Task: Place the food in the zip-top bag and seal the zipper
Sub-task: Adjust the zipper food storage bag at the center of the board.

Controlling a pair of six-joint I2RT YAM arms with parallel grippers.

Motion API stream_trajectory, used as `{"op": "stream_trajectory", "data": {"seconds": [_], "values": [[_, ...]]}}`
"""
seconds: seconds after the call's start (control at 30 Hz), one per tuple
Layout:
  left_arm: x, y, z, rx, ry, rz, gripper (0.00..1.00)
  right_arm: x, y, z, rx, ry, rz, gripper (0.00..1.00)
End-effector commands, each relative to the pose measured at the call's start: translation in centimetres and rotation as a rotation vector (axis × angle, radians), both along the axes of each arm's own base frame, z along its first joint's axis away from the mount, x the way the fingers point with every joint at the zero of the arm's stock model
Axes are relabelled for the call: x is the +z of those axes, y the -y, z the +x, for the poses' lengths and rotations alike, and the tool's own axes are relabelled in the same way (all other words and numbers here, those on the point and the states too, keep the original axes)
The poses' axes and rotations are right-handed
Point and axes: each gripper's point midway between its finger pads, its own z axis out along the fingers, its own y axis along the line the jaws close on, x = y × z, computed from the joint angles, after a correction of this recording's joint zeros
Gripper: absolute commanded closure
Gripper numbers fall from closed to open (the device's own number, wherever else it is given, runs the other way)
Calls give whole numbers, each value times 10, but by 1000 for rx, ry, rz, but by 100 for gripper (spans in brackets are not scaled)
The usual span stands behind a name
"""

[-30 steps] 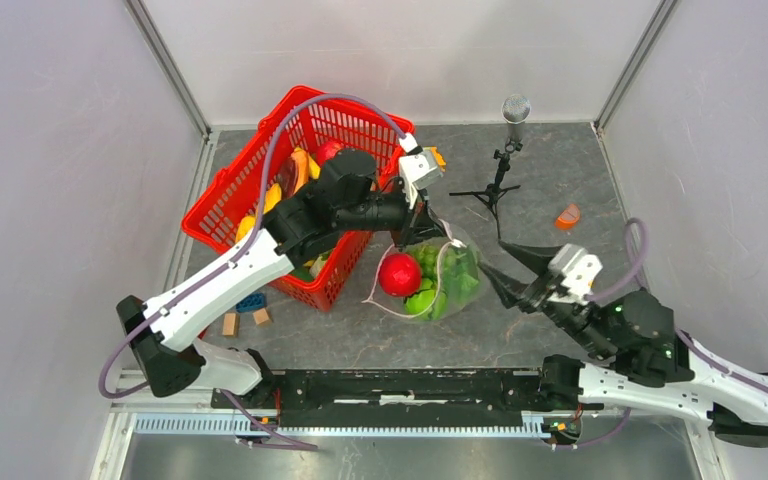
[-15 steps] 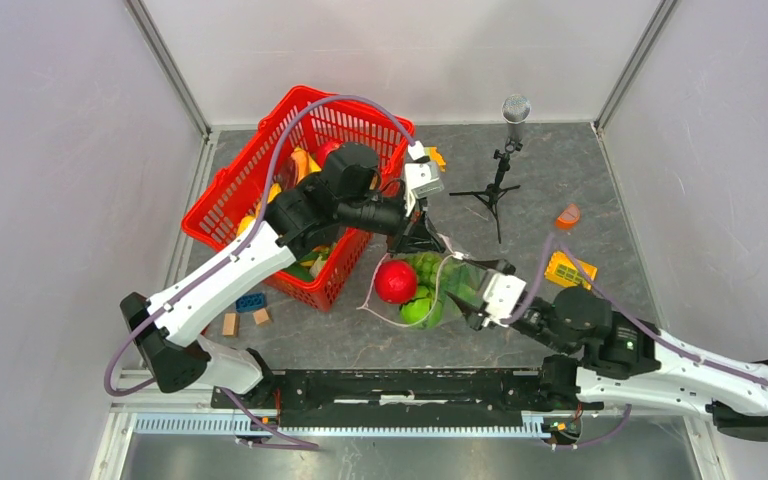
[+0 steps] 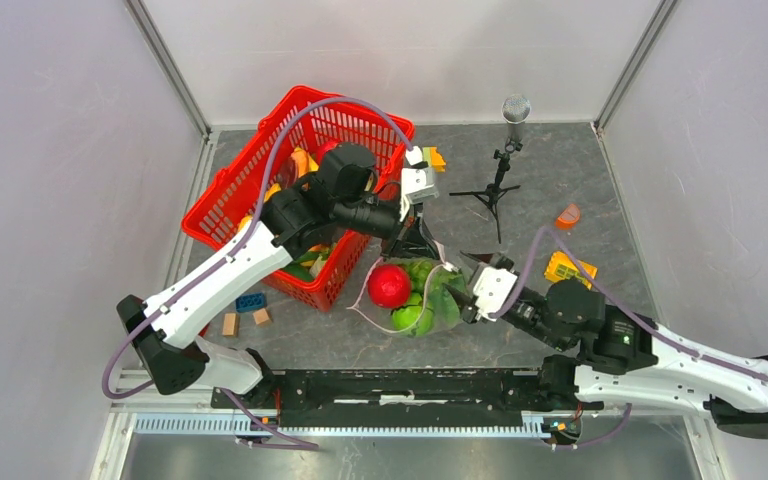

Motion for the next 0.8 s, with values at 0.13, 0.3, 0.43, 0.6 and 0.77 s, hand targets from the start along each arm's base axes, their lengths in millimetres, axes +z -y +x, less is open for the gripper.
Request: {"op": "stream_trajectory", "data": {"seconds": [0.13,0.3,0.43,0.6,0.77], "values": [[41,-6,-20,-111,76,-106,98,22,-6,-6,55,42,16,41],[42,-6,-25,-140,61,-113,98,26,-4,-6,55,60,47,45],[39,-7,-26,-141,53,-109,98,24,-5,-2,36,66,41,46],[39,-8,-27,-140,53,-109,98,15,-10,6,11,69,-1,48],[38,-6,-27,-150,54,-110,98,19,-17,11,28,88,2,50]]}}
